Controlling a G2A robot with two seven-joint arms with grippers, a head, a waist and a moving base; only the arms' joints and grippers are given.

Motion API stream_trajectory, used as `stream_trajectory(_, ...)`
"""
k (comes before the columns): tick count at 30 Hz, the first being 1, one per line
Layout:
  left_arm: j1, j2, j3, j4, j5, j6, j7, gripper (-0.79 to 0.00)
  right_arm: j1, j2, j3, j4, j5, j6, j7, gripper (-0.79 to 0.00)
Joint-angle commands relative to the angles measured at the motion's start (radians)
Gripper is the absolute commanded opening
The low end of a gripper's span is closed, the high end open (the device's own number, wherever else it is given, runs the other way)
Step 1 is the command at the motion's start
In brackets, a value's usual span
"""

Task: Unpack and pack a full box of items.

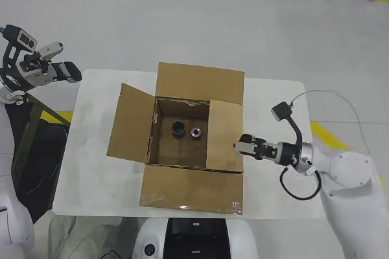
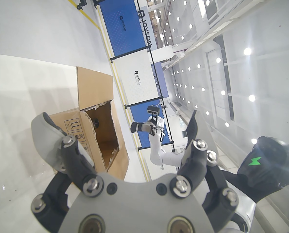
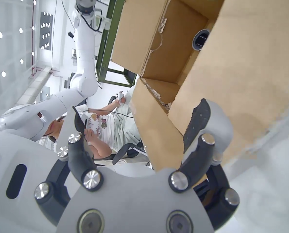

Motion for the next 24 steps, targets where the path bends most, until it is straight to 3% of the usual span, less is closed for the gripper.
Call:
stream_trajectory(1,0.0,0.0,0.0,0.0,0.0,0.0,0.0,0.0,-0.016,0.005,0.05,0.021,0.026,-0.005,-0.011,0.0)
stream_trajectory(10,0.0,0.0,0.0,0.0,0.0,0.0,0.0,0.0,-0.037,0.021,0.176,0.135,0.135,-0.036,-0.033,0.0)
stream_trajectory(24,0.0,0.0,0.0,0.0,0.0,0.0,0.0,0.0,-0.044,0.027,0.201,0.164,0.176,-0.06,-0.062,0.0)
